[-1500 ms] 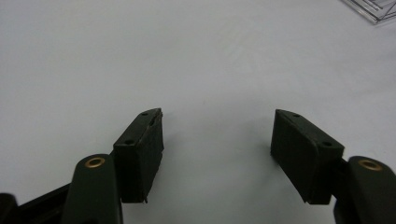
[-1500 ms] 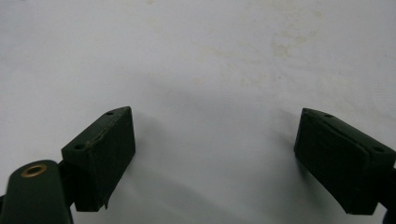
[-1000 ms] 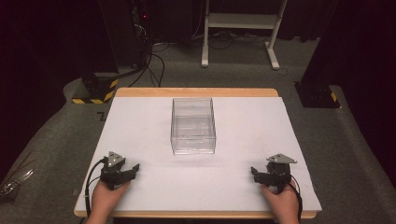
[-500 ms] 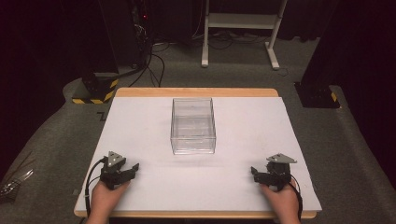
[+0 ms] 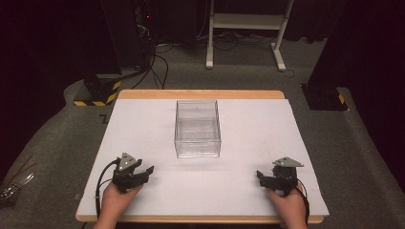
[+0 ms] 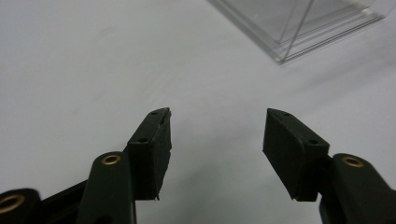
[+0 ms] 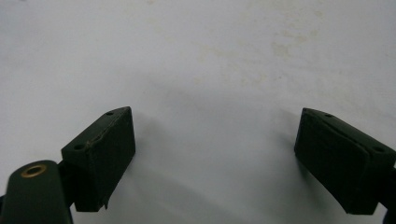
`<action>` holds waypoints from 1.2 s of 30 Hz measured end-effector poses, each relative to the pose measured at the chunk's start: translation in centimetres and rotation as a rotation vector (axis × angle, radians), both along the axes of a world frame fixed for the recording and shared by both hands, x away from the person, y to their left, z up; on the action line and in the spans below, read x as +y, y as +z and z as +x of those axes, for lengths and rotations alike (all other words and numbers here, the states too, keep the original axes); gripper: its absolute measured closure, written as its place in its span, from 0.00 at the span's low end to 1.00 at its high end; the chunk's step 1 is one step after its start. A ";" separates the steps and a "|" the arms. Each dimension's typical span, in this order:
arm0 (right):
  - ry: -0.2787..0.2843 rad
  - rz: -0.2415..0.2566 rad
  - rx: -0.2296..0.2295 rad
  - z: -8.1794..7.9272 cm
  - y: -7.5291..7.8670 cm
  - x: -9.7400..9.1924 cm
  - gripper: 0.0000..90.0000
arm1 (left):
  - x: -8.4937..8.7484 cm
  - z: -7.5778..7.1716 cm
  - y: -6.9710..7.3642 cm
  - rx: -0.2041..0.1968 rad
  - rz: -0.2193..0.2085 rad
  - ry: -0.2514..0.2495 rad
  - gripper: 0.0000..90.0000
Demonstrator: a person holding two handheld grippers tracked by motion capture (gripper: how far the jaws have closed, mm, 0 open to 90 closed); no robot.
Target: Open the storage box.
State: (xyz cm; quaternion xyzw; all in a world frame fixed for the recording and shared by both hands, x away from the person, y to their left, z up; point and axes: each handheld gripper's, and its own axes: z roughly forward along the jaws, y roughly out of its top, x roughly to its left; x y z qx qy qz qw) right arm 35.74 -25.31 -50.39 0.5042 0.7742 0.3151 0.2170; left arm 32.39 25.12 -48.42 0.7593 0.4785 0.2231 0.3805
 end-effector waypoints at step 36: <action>0.001 -0.001 -0.001 0.0 0.0 0.0 0.14 | -6.5 -0.8 2.3 -0.064 -0.081 -0.182 0.46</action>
